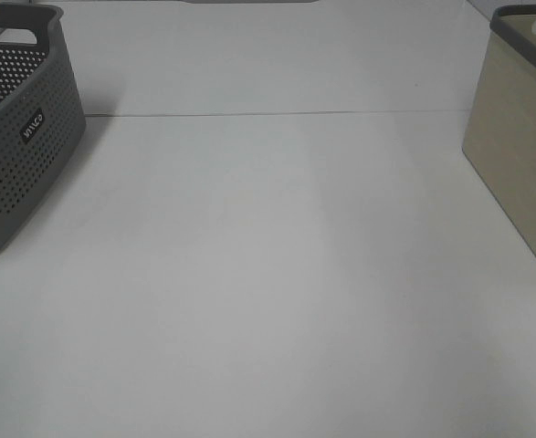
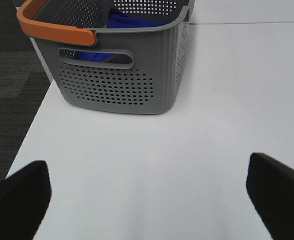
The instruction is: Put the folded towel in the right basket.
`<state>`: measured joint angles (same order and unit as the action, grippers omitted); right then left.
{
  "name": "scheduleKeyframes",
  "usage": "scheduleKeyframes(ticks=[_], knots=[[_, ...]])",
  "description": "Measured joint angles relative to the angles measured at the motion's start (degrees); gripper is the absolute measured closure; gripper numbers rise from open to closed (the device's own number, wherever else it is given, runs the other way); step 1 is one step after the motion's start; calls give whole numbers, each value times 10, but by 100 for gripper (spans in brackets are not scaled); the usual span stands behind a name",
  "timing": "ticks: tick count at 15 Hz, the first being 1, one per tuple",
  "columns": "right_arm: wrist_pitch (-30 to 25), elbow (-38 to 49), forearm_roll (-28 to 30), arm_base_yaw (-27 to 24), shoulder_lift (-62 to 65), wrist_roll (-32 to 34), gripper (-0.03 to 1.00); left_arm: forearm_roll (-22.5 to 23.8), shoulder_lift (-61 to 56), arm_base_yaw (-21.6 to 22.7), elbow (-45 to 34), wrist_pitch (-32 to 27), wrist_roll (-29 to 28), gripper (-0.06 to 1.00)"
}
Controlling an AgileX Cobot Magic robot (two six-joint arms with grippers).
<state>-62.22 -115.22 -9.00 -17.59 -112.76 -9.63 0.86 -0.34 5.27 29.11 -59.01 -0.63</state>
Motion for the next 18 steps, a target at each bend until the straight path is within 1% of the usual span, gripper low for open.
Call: scheduleKeyframes(ticks=[1, 2, 3, 5, 6, 7, 9, 11, 13, 14, 16, 18], knots=[[-11, 0, -10, 3, 7, -22, 9, 0, 0, 0, 0, 0, 0, -5], [-12, 0, -10, 13, 15, -30, 9, 0, 0, 0, 0, 0, 0, -5], [-13, 0, -9, 35, 28, -31, 9, 0, 0, 0, 0, 0, 0, -5], [-18, 0, 12, 110, 49, -21, 9, 0, 0, 0, 0, 0, 0, -5], [-61, -1, 77, 186, 60, 40, 9, 0, 0, 0, 0, 0, 0, -5], [-71, -1, 113, 210, 65, 70, 10, 0, 0, 0, 0, 0, 0, -5], [-72, -1, 135, 227, 85, 96, 13, 0, 0, 0, 0, 0, 0, -5], [-72, 5, 99, 232, 146, 107, 18, 0, 0, 0, 0, 0, 0, -5], [-71, 52, 84, 233, 233, 109, 19, 0, 0, 0, 0, 0, 0, -5], [-72, 92, 84, 234, 278, 111, 19, 0, 0, 0, 0, 0, 0, -5], [-73, 202, 87, 234, 379, 122, 19, 0, 0, 0, 0, 0, 0, -5], [-72, 320, 90, 234, 484, 124, 16, 0, 0, 0, 0, 0, 0, -5]])
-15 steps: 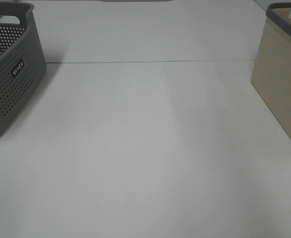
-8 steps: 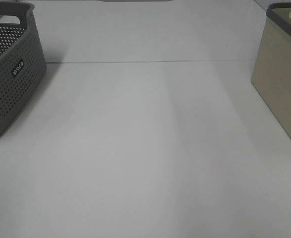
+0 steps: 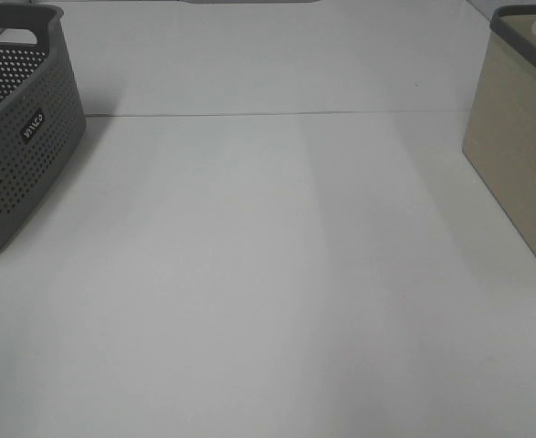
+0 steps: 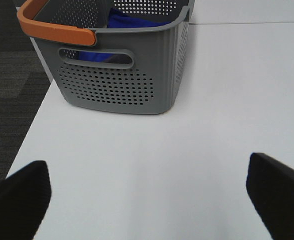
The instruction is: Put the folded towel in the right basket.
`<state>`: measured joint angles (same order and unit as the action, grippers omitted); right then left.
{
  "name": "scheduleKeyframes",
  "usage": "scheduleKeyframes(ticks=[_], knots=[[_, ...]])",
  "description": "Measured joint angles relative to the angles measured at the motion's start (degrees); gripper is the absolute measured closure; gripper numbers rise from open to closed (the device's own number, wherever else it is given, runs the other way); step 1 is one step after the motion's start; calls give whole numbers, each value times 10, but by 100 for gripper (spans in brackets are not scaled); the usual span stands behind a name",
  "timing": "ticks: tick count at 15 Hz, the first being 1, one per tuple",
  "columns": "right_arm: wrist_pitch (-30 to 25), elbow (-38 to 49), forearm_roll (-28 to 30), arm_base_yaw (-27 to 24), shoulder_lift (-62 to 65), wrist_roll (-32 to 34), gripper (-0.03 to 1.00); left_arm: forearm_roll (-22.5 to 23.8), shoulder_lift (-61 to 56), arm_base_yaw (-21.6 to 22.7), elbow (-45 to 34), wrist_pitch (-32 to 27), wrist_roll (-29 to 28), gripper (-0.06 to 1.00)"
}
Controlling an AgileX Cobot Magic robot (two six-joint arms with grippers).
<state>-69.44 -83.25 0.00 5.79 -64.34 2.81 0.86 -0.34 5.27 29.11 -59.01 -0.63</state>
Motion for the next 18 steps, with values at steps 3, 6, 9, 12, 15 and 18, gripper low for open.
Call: scheduleKeyframes(ticks=[3, 6, 9, 12, 15, 18], knots=[[30, 150, 5, 0, 163, -3, 15, 0, 0, 0, 0, 0, 0, -5], [39, 238, 5, 0, 322, -17, 14, 0, 0, 0, 0, 0, 0, -5], [39, 299, 5, 0, 468, -19, 14, 0, 0, 0, 0, 0, 0, -5], [38, 358, 5, 0, 596, -19, 14, 0, 0, 0, 0, 0, 0, -5], [36, 414, 9, 0, 646, -19, 14, 0, 0, 0, 0, 0, 0, -5], [35, 461, 15, 0, 646, -22, 14, 0, 0, 0, 0, 0, 0, -5]])
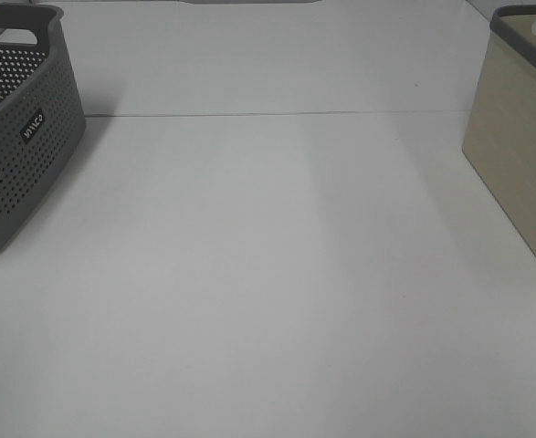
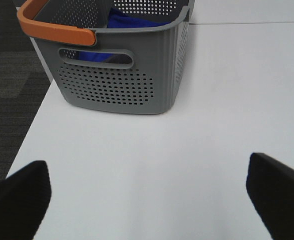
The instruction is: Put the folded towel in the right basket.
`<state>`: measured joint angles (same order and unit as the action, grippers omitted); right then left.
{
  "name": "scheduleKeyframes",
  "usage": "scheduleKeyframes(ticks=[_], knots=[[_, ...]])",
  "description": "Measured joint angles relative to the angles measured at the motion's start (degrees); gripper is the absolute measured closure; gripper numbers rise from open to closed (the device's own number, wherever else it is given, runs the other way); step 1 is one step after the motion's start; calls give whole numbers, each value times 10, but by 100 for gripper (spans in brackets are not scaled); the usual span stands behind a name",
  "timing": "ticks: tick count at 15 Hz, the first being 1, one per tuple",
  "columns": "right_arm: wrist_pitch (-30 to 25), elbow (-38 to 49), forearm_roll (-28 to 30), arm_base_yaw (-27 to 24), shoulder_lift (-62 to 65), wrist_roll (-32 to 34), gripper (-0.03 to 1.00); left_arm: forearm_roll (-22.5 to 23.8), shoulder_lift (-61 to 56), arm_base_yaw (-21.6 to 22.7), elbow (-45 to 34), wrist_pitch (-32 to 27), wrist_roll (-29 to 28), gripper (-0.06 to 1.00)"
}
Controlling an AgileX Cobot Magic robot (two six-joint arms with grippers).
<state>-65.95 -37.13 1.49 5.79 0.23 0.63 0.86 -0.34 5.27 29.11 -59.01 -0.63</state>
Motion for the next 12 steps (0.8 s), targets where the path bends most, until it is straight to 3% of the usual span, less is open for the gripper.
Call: scheduleKeyframes(ticks=[4, 12], knots=[[17, 100, -22, 0, 0, -10, 14, 0, 0, 0, 0, 0, 0, -5], [26, 110, -25, -10, 0, -13, 14, 0, 0, 0, 0, 0, 0, -5]])
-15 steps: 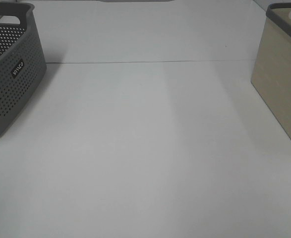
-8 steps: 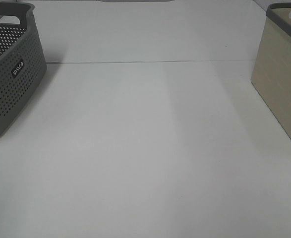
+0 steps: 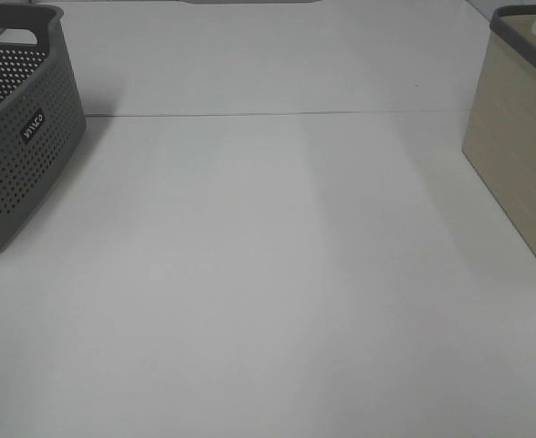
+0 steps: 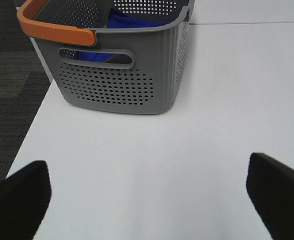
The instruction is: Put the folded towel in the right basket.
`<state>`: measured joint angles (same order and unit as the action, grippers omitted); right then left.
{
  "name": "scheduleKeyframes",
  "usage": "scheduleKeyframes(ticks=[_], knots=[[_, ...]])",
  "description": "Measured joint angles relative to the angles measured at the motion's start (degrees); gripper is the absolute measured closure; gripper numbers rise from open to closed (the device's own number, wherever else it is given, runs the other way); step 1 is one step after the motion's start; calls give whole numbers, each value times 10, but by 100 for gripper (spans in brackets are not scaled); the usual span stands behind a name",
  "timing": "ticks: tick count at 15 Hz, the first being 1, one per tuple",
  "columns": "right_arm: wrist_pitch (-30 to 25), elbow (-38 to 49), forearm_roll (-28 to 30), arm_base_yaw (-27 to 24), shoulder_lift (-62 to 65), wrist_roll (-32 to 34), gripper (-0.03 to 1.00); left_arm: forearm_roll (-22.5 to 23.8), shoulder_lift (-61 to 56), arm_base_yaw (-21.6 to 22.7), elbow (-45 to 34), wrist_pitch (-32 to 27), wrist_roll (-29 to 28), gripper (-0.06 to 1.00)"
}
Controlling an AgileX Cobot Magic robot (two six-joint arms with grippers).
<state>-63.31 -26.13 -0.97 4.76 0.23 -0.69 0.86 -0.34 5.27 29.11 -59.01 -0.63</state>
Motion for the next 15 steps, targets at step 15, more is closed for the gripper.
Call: scheduleKeyframes(ticks=[15], knots=[[1, 0, 0, -50, 0, 0, 14, 0, 0, 0, 0, 0, 0, -5]])
